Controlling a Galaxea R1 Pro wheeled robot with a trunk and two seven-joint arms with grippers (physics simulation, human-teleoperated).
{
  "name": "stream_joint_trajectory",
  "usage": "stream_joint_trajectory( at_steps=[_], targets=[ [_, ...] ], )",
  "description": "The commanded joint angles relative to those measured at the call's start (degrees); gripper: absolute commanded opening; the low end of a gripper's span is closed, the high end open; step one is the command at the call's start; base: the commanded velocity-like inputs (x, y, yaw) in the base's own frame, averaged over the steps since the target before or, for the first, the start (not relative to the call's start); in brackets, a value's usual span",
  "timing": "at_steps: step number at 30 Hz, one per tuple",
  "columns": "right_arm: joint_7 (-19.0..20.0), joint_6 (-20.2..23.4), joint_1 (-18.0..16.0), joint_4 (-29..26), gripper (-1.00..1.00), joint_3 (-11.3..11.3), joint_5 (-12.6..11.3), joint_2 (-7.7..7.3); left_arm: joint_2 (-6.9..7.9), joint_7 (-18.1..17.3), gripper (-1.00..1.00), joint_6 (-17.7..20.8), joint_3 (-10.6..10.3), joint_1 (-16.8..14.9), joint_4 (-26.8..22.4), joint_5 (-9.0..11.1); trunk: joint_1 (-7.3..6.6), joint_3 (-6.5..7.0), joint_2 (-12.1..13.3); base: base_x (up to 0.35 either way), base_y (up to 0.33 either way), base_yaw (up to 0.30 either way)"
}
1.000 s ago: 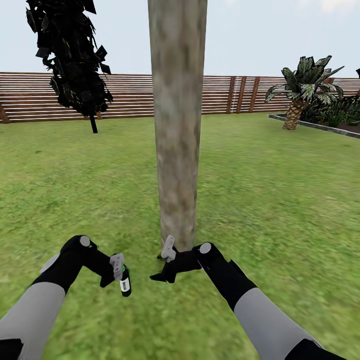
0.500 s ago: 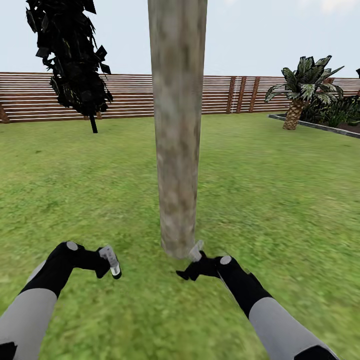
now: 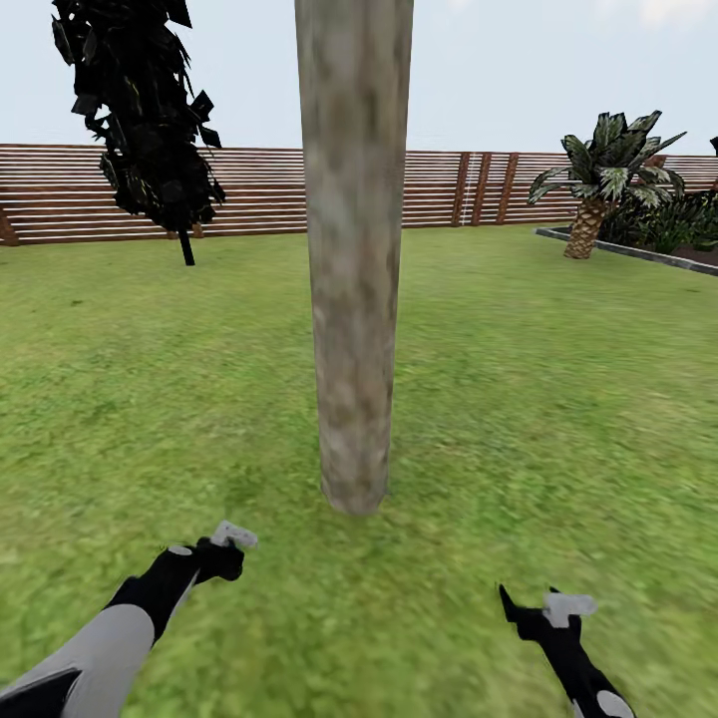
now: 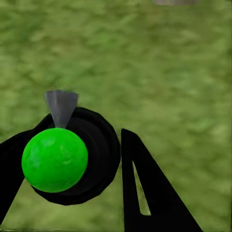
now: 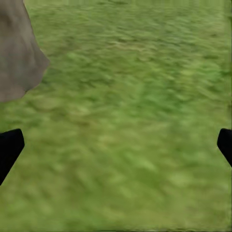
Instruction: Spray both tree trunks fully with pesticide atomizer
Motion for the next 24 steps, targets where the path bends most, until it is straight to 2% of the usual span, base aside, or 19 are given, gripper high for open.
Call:
stream_joint_trajectory(
  at_steps=[1, 7, 9, 10, 11, 14, 21, 23, 24],
  targets=[
    [0.01, -0.78, 0.86, -0.05, 1.00, -1.97, 0.04, -0.05, -0.51, 1.87, -1.00, -0.23, 0.02, 0.36, 0.87, 1.35, 0.00, 0.00, 0.00, 0.000, 0.000, 0.000],
    [-0.08, -1.30, 2.26, -0.21, 1.00, -3.37, 0.04, -0.12, -1.43, 4.24, -1.00, -2.38, 0.09, 1.47, 1.10, 2.40, 0.00, 0.00, 0.00, 0.000, 0.000, 0.000],
    [-0.10, -1.27, 2.34, -0.23, 1.00, -4.43, 0.01, -0.69, -1.65, 4.84, -1.00, -2.60, 0.10, 1.56, 1.22, 2.47, 0.00, 0.00, 0.00, 0.000, 0.000, 0.000],
    [-0.02, -1.25, 2.36, -0.19, 1.00, -6.20, -0.09, -1.76, -1.71, 5.00, -1.00, -2.65, 0.10, 1.58, 1.27, 2.68, 0.00, 0.00, 0.00, 0.000, 0.000, 0.000],
    [0.00, -1.24, 2.36, -0.14, 1.00, -7.51, -0.12, -2.14, -1.73, 5.05, -1.00, -2.64, 0.10, 1.59, 1.28, 2.97, 0.00, 0.00, 0.00, 0.000, 0.000, 0.000],
    [0.04, -1.20, 2.37, -0.01, 1.00, -11.15, -0.16, -2.42, -1.75, 5.10, -1.00, -2.63, 0.11, 1.60, 1.42, 4.38, 0.00, 0.00, 0.00, 0.000, 0.000, -0.114],
    [0.10, -1.20, 2.37, 1.13, 1.00, -12.35, -0.04, -1.99, -1.77, 5.07, -1.00, -2.61, 0.11, 1.60, 1.66, 5.13, 0.00, 0.00, 0.00, 0.000, 0.000, -0.274],
    [0.12, -1.22, 2.37, 2.06, 1.00, -12.34, -0.02, -1.96, -2.39, 5.06, -1.00, -2.58, 0.11, 1.60, 1.76, 5.14, 0.00, 0.00, 0.00, 0.000, 0.000, -0.298],
    [0.18, -1.23, 2.37, 2.61, 1.00, -12.35, -0.01, -1.96, -3.52, 5.09, -1.00, -2.44, 0.10, 1.60, 1.82, 5.10, 0.00, 0.00, 0.00, 0.000, 0.000, -0.299]
  ],
)
